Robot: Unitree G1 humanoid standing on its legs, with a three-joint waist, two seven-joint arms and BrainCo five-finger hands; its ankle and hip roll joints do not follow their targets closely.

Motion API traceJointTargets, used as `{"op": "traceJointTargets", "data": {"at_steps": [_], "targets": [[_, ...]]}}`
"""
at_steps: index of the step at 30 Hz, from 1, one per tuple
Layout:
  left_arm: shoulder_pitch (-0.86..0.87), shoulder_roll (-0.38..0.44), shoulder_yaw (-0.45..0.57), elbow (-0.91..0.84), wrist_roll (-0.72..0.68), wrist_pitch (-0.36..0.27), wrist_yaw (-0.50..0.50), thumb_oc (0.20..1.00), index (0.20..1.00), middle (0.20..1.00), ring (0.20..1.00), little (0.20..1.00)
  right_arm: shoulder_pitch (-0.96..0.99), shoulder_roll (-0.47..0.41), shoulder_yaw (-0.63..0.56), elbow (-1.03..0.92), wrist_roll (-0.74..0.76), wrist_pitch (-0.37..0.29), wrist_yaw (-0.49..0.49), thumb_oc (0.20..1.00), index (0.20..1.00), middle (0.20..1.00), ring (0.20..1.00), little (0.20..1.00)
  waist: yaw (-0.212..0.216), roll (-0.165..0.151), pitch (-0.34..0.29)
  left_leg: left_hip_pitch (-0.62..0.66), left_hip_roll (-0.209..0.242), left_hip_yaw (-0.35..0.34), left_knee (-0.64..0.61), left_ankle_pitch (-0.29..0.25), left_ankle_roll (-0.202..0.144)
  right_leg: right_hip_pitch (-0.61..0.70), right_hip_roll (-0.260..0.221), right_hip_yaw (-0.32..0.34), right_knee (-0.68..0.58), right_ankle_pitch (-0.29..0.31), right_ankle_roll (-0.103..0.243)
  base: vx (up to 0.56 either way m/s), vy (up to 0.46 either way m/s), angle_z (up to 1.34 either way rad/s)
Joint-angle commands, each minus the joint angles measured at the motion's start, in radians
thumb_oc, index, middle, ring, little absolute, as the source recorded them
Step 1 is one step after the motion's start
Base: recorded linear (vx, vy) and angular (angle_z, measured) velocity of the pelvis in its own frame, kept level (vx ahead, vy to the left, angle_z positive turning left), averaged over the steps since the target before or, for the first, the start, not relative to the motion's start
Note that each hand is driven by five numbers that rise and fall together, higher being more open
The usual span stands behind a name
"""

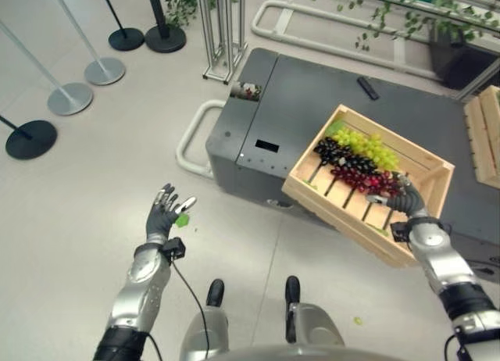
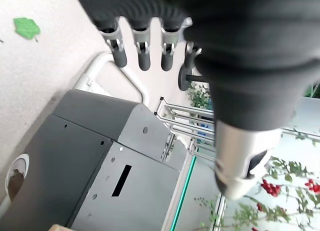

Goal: Pick up the fruits from the basket on one side to the basket on the other side

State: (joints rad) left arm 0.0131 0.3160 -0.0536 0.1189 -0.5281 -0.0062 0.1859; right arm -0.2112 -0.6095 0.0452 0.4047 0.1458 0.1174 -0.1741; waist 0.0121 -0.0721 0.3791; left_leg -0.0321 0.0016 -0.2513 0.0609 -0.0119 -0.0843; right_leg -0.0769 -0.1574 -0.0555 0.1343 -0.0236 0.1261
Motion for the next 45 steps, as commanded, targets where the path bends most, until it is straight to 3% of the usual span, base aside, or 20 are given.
{"op": "traceJointTargets", "data": {"at_steps": [1,4,9,13,18,24,32,37,45], "targets": [[-0.023,0.003,0.007,-0.036,-0.027,-0.048,-0.010,1.000,1.000,1.000,1.000,1.000,-0.086,-0.081,0.022,0.002,-0.038,-0.015,0.003,1.000,1.000,1.000,1.000,1.000,0.006,-0.012,-0.039,0.079,-0.043,-0.025,0.037,-0.186,0.043,-0.144,-0.025,0.010,-0.073,0.070,0.052,0.09,-0.185,0.26],[-0.021,-0.003,-0.005,-0.042,-0.052,-0.053,0.002,1.000,1.000,1.000,1.000,1.000,-0.144,-0.146,0.056,0.049,-0.055,-0.005,-0.005,1.000,1.000,1.000,1.000,1.000,0.008,0.013,-0.029,0.045,-0.012,-0.042,0.055,-0.175,0.013,-0.123,-0.014,-0.034,-0.097,0.050,0.034,0.11,-0.190,0.30],[-0.033,-0.011,-0.031,-0.056,-0.056,-0.057,0.007,1.000,1.000,1.000,1.000,1.000,-0.207,-0.198,0.075,0.106,-0.058,0.002,-0.023,1.000,1.000,1.000,1.000,1.000,0.010,0.036,0.002,-0.004,-0.005,-0.031,0.061,-0.141,-0.011,-0.111,-0.028,-0.072,-0.119,0.039,0.027,0.04,-0.083,0.28],[-0.055,-0.015,-0.056,-0.070,-0.049,-0.061,0.010,1.000,1.000,1.000,1.000,1.000,-0.273,-0.239,0.117,0.168,-0.082,0.020,-0.014,1.000,1.000,1.000,1.000,1.000,0.007,0.053,0.046,-0.054,0.008,0.052,0.059,-0.111,-0.026,-0.113,-0.044,-0.112,-0.120,0.024,0.019,0.00,-0.027,0.23],[-0.063,-0.002,-0.062,-0.100,-0.044,-0.061,0.019,1.000,1.000,1.000,1.000,1.000,-0.370,-0.255,0.188,0.257,-0.103,0.040,-0.003,1.000,1.000,1.000,1.000,1.000,0.009,0.057,0.079,-0.074,0.024,0.069,0.027,-0.097,-0.021,-0.153,-0.038,-0.111,-0.100,0.023,0.022,-0.03,-0.014,0.18],[-0.084,0.015,-0.076,-0.133,-0.029,-0.064,0.026,1.000,1.000,1.000,1.000,1.000,-0.507,-0.245,0.282,0.504,-0.099,0.046,-0.004,1.000,1.000,1.000,1.000,1.000,0.018,0.054,0.141,-0.103,0.011,0.071,0.028,-0.092,-0.013,-0.206,-0.050,-0.096,-0.053,0.030,0.027,-0.02,0.008,-0.01],[-0.104,0.016,-0.100,-0.162,-0.018,-0.074,0.039,1.000,1.000,1.000,1.000,1.000,-0.611,-0.215,0.366,0.734,-0.141,0.056,0.008,1.000,1.000,1.000,1.000,1.000,0.022,0.060,0.141,-0.159,-0.002,0.061,0.016,-0.082,-0.008,-0.274,-0.057,-0.089,-0.042,0.040,0.034,0.00,0.000,0.00],[-0.115,0.014,-0.117,-0.166,-0.015,-0.077,0.042,1.000,1.000,1.000,1.000,1.000,-0.652,-0.201,0.380,0.818,-0.156,0.060,-0.002,1.000,1.000,1.000,1.000,1.000,0.022,0.068,0.141,-0.184,-0.004,0.057,0.016,-0.078,-0.009,-0.300,-0.058,-0.087,-0.040,0.042,0.034,0.00,-0.002,0.01],[-0.115,-0.003,-0.102,-0.164,-0.007,-0.072,0.078,1.000,1.000,1.000,1.000,1.000,-0.601,-0.213,0.233,0.750,-0.008,0.029,-0.121,1.000,1.000,1.000,1.000,1.000,0.011,0.068,0.141,-0.208,0.004,0.051,0.008,-0.072,-0.010,-0.337,-0.050,-0.085,-0.033,0.041,0.036,0.00,0.000,0.00]]}}
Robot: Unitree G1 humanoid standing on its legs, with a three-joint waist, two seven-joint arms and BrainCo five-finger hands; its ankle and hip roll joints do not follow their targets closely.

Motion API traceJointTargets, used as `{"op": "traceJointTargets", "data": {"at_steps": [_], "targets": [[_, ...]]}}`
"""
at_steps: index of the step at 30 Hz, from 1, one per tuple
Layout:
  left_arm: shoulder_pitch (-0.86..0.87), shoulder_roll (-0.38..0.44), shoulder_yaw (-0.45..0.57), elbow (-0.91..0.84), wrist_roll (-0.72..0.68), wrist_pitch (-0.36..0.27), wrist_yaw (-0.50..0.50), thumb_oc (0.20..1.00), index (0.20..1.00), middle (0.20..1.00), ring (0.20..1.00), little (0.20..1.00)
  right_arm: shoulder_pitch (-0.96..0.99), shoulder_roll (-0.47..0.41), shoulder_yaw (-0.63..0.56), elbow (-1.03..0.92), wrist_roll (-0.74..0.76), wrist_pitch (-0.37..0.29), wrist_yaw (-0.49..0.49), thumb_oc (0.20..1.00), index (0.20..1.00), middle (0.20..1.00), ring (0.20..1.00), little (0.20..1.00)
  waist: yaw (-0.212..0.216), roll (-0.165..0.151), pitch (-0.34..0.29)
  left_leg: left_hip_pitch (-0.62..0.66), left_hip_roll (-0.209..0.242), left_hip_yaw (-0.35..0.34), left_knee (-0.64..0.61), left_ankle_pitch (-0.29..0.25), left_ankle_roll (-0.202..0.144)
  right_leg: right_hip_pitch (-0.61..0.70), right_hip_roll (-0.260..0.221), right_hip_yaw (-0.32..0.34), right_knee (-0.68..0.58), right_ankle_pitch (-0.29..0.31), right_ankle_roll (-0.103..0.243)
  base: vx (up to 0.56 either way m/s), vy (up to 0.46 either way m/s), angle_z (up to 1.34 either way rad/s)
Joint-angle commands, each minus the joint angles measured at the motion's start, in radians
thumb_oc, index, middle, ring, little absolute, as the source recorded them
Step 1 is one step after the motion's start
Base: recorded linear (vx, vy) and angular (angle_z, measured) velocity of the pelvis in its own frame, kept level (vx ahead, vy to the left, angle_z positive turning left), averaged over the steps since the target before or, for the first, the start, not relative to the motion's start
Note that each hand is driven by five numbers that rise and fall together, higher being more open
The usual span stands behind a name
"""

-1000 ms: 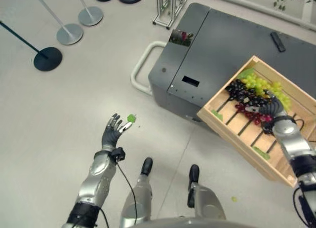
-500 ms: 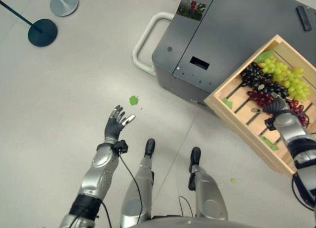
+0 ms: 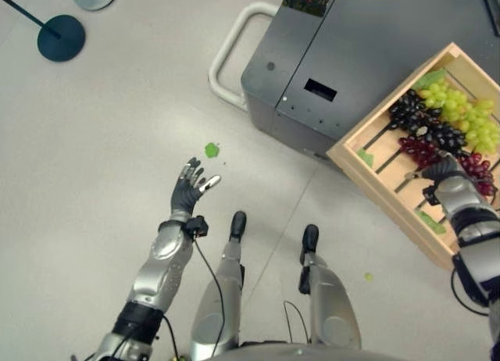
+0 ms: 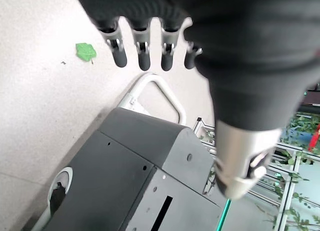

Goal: Pick up the fruits from the basket on one side to the basket on the other side

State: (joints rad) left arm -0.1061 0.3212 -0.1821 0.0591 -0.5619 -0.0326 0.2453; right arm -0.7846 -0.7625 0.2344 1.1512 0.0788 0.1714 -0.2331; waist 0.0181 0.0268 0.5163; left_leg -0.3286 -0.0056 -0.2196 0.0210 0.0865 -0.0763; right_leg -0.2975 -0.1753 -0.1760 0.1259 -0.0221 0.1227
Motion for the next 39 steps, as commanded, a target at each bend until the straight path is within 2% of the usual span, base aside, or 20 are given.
{"op": "traceJointTargets", "data": {"at_steps": [1,4,9,13,15,19,22,25,28,32,36,38,39], "targets": [[0.007,-0.014,0.034,-0.095,0.026,-0.047,0.030,1.000,1.000,1.000,1.000,1.000,0.012,-0.060,0.009,-0.069,0.084,-0.041,-0.082,1.000,1.000,1.000,1.000,1.000,-0.003,-0.037,0.004,0.085,0.016,0.021,0.046,-0.171,-0.017,-0.124,-0.029,0.037,-0.026,0.039,0.038,0.01,-0.023,-0.03],[0.012,-0.010,0.035,-0.090,0.021,-0.051,0.033,1.000,1.000,1.000,1.000,1.000,0.060,-0.064,-0.006,-0.125,0.063,-0.037,-0.085,1.000,1.000,1.000,1.000,1.000,-0.006,-0.043,0.004,0.080,0.019,0.021,0.044,-0.171,-0.018,-0.130,-0.027,0.039,-0.029,0.041,0.038,0.00,-0.015,-0.02],[0.004,-0.007,0.027,-0.086,0.013,-0.056,0.032,1.000,1.000,1.000,1.000,1.000,0.052,-0.076,0.007,-0.106,0.051,-0.033,-0.079,1.000,1.000,1.000,1.000,1.000,-0.006,-0.044,0.004,0.074,0.019,0.023,0.042,-0.172,-0.020,-0.137,-0.027,0.040,-0.030,0.043,0.039,0.00,0.000,0.00],[0.001,0.000,0.007,-0.092,0.006,-0.060,0.030,1.000,1.000,1.000,1.000,1.000,-0.009,-0.081,0.059,-0.024,0.049,-0.027,-0.057,1.000,1.000,1.000,1.000,1.000,-0.002,-0.040,0.004,0.068,0.017,0.023,0.045,-0.171,-0.020,-0.145,-0.029,0.041,-0.028,0.045,0.039,0.00,0.000,0.00],[0.005,0.009,-0.001,-0.109,0.003,-0.063,0.025,1.000,1.000,1.000,1.000,1.000,-0.068,-0.092,0.128,0.039,-0.004,-0.012,-0.033,1.000,1.000,1.000,1.000,1.000,0.003,-0.038,0.004,0.058,0.019,0.021,0.042,-0.165,-0.021,-0.156,-0.028,0.041,-0.028,0.048,0.039,0.00,0.000,0.00],[0.006,0.009,0.001,-0.117,0.006,-0.065,0.022,1.000,1.000,1.000,1.000,1.000,-0.111,-0.110,0.179,0.073,-0.050,-0.003,-0.014,1.000,1.000,1.000,1.000,1.000,0.002,-0.039,0.004,0.050,0.022,0.016,0.038,-0.159,-0.023,-0.164,-0.028,0.039,-0.025,0.048,0.039,0.00,-0.005,0.01],[0.008,0.003,0.017,-0.117,0.014,-0.062,0.028,1.000,1.000,1.000,1.000,1.000,-0.076,-0.122,0.150,0.042,-0.025,-0.017,-0.021,1.000,1.000,1.000,1.000,1.000,-0.006,-0.051,0.004,0.045,0.025,0.013,0.040,-0.157,-0.023,-0.166,-0.027,0.033,-0.021,0.047,0.040,0.01,-0.018,0.04],[0.008,0.000,0.030,-0.109,0.026,-0.057,0.035,1.000,1.000,1.000,1.000,1.000,0.007,-0.133,0.072,-0.071,0.019,-0.037,-0.055,1.000,1.000,1.000,1.000,1.000,-0.015,-0.063,0.004,0.045,0.027,0.013,0.039,-0.160,-0.023,-0.162,-0.027,0.035,-0.025,0.047,0.041,0.00,0.000,0.00],[0.008,0.011,0.027,-0.101,0.038,-0.052,0.028,1.000,1.000,1.000,1.000,1.000,0.075,-0.146,0.039,-0.136,-0.004,-0.034,-0.055,1.000,1.000,1.000,1.000,1.000,-0.017,-0.071,0.004,0.048,0.028,0.014,0.040,-0.161,-0.023,-0.157,-0.029,0.035,-0.030,0.050,0.043,0.00,0.000,0.00],[-0.031,0.072,-0.015,-0.101,0.083,-0.037,-0.025,1.000,1.000,1.000,1.000,1.000,0.109,-0.183,0.039,-0.183,-0.056,-0.025,-0.032,1.000,1.000,1.000,1.000,1.000,-0.028,-0.078,0.004,0.052,0.027,0.023,0.041,-0.164,-0.023,-0.149,-0.029,0.045,-0.043,0.057,0.047,-0.01,0.023,0.00],[-0.076,0.113,-0.053,-0.110,0.104,-0.036,-0.050,1.000,1.000,1.000,1.000,1.000,0.070,-0.205,0.095,-0.139,-0.104,-0.020,-0.001,1.000,1.000,1.000,1.000,1.000,-0.030,-0.077,0.004,0.049,0.024,0.029,0.043,-0.165,-0.023,-0.153,-0.033,0.053,-0.044,0.062,0.048,-0.01,0.018,-0.02],[-0.112,0.124,-0.083,-0.115,0.101,-0.043,-0.058,1.000,1.000,1.000,1.000,1.000,0.009,-0.218,0.194,-0.081,-0.189,-0.008,0.050,1.000,1.000,1.000,1.000,1.000,-0.031,-0.077,0.004,0.046,0.020,0.032,0.044,-0.164,-0.023,-0.158,-0.034,0.058,-0.042,0.064,0.049,0.00,0.000,0.00],[-0.112,0.124,-0.082,-0.115,0.101,-0.043,-0.058,1.000,1.000,1.000,1.000,1.000,0.006,-0.217,0.197,-0.080,-0.189,-0.008,0.050,1.000,1.000,1.000,1.000,1.000,-0.032,-0.076,0.004,0.045,0.020,0.032,0.045,-0.164,-0.023,-0.159,-0.034,0.058,-0.042,0.064,0.049,0.00,0.000,0.00]]}}
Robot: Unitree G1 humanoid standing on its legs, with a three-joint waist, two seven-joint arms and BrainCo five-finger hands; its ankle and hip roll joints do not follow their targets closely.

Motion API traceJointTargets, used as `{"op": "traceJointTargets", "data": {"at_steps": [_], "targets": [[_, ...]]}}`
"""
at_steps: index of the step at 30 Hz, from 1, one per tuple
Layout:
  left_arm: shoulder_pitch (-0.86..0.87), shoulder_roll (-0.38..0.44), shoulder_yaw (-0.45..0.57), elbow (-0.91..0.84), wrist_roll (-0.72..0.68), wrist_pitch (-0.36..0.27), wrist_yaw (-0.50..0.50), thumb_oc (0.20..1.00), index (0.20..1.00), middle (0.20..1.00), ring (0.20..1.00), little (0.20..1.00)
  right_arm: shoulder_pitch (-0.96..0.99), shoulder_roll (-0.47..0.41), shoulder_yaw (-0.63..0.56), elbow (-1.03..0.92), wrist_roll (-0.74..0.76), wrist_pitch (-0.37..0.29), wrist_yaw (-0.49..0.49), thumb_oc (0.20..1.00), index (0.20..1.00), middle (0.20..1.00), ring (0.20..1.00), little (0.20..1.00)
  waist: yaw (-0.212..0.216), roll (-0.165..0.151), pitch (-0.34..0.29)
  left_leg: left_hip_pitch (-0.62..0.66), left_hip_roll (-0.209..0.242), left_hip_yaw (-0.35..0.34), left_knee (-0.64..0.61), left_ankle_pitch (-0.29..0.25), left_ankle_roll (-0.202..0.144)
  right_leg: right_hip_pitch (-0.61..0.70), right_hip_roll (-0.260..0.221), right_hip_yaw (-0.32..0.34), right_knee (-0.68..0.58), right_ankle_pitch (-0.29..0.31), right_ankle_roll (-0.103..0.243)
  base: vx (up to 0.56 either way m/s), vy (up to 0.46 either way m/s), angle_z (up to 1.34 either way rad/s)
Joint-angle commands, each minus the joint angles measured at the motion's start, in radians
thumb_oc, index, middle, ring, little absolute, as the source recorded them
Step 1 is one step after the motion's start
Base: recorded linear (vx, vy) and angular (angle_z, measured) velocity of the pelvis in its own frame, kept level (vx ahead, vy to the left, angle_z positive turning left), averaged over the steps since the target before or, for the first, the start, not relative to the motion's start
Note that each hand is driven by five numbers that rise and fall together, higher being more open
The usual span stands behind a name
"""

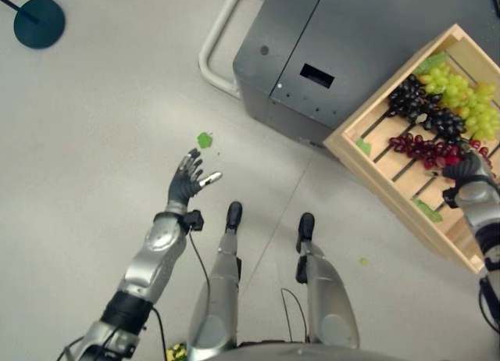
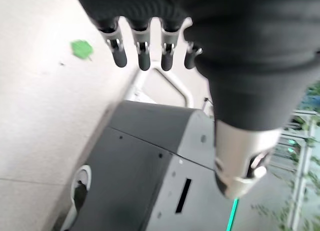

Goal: Pick up the fruits from the basket on one side to the basket on the other side

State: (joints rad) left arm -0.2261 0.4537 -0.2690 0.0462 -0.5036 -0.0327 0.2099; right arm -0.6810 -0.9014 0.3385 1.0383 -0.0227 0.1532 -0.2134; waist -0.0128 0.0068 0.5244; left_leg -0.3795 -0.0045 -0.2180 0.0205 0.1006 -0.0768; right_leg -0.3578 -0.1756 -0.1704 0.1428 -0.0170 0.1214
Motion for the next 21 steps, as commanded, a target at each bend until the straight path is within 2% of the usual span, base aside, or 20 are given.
{"op": "traceJointTargets", "data": {"at_steps": [1,9,21], "targets": [[-0.015,-0.012,-0.018,-0.100,0.046,-0.042,-0.026,1.000,1.000,1.000,1.000,1.000,-0.134,-0.075,0.144,0.070,-0.124,0.013,0.051,1.000,1.000,1.000,1.000,1.000,-0.002,-0.057,-0.004,0.096,0.017,0.031,0.045,-0.177,-0.022,-0.100,-0.033,0.056,-0.060,0.061,0.050,0.00,0.000,0.00],[-0.082,-0.018,-0.087,-0.086,0.086,-0.031,-0.050,1.000,1.000,1.000,1.000,1.000,-0.218,-0.008,0.295,0.132,-0.253,0.018,0.111,1.000,1.000,1.000,1.000,1.000,-0.006,-0.052,-0.004,0.086,0.015,0.032,0.048,-0.173,-0.022,-0.111,-0.031,0.061,-0.059,0.064,0.051,-0.01,0.001,-0.02],[-0.111,-0.051,-0.112,-0.063,0.112,-0.024,-0.040,1.000,1.000,1.000,1.000,1.000,-0.233,0.136,0.346,0.161,-0.342,0.020,0.115,1.000,1.000,1.000,1.000,1.000,0.001,-0.026,-0.004,0.058,0.014,0.026,0.046,-0.161,-0.023,-0.129,-0.028,0.062,-0.064,0.064,0.050,0.00,-0.004,-0.02]]}}
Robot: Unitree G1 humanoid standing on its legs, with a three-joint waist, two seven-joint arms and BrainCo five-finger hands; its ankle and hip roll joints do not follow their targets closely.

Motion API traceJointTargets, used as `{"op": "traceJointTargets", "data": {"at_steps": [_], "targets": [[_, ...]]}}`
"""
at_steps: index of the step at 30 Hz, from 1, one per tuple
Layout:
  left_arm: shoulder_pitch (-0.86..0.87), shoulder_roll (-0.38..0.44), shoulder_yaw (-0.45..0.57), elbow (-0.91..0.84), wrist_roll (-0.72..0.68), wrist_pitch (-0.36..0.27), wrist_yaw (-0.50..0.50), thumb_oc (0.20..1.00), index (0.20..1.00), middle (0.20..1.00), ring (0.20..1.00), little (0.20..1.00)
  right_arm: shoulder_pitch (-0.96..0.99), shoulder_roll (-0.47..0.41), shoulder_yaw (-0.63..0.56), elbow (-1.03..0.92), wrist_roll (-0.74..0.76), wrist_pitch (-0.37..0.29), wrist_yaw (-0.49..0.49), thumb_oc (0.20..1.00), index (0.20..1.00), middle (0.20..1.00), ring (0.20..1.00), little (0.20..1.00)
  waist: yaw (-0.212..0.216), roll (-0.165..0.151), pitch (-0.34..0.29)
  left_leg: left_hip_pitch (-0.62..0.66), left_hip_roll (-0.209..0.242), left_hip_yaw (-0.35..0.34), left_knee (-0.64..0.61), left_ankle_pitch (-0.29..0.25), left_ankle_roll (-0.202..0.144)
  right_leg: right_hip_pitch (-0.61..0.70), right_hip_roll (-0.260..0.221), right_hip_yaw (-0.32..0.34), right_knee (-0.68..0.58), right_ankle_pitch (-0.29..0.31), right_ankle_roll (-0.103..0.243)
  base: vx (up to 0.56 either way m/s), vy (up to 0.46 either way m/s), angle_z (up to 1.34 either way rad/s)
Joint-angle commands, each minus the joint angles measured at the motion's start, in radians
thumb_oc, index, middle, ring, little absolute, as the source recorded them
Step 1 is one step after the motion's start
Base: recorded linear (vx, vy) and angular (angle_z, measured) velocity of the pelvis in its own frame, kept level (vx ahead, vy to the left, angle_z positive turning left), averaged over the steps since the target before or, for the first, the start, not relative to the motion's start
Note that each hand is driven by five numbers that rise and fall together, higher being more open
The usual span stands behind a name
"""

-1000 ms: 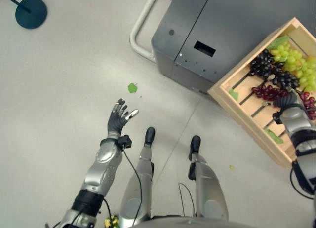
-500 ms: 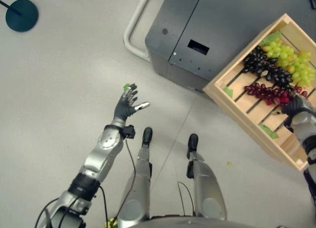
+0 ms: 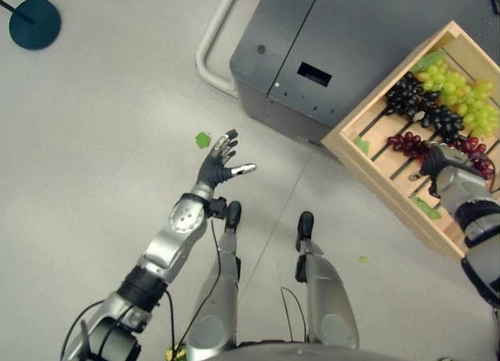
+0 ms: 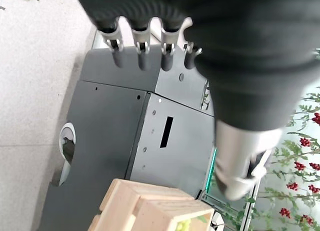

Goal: Pick up the fruits from the basket on one side to the basket on the other side

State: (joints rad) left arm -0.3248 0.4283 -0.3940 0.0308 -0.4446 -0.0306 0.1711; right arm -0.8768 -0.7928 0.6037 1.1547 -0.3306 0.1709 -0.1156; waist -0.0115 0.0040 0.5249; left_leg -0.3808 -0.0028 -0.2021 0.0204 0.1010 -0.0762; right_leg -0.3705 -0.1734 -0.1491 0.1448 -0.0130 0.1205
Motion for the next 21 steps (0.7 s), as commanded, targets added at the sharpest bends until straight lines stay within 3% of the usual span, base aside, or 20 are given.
{"op": "traceJointTargets", "data": {"at_steps": [1,12,21], "targets": [[-0.011,-0.029,0.014,-0.045,0.056,-0.026,0.002,1.000,1.000,1.000,1.000,1.000,-0.038,0.042,0.083,0.049,-0.042,0.004,0.019,1.000,1.000,1.000,1.000,1.000,0.001,-0.021,-0.005,0.056,0.013,0.010,0.046,-0.161,-0.023,-0.118,-0.030,0.041,-0.067,0.059,0.051,0.00,0.000,0.00],[-0.009,-0.069,0.018,-0.045,0.059,-0.027,0.026,1.000,1.000,1.000,1.000,1.000,-0.048,0.177,0.143,0.178,-0.255,0.052,0.050,1.000,1.000,1.000,1.000,1.000,0.018,0.003,-0.005,0.033,0.006,-0.002,0.043,-0.153,-0.023,-0.133,-0.035,0.032,-0.067,0.058,0.050,0.00,0.000,0.00],[-0.003,-0.083,0.022,-0.061,0.056,-0.025,0.039,1.000,1.000,1.000,1.000,1.000,-0.013,0.146,0.074,0.235,-0.270,0.091,0.018,1.000,1.000,1.000,1.000,1.000,0.025,0.016,-0.005,-0.008,-0.001,-0.013,0.040,-0.141,-0.023,-0.164,-0.040,0.024,-0.072,0.066,0.050,-0.02,-0.008,0.05]]}}
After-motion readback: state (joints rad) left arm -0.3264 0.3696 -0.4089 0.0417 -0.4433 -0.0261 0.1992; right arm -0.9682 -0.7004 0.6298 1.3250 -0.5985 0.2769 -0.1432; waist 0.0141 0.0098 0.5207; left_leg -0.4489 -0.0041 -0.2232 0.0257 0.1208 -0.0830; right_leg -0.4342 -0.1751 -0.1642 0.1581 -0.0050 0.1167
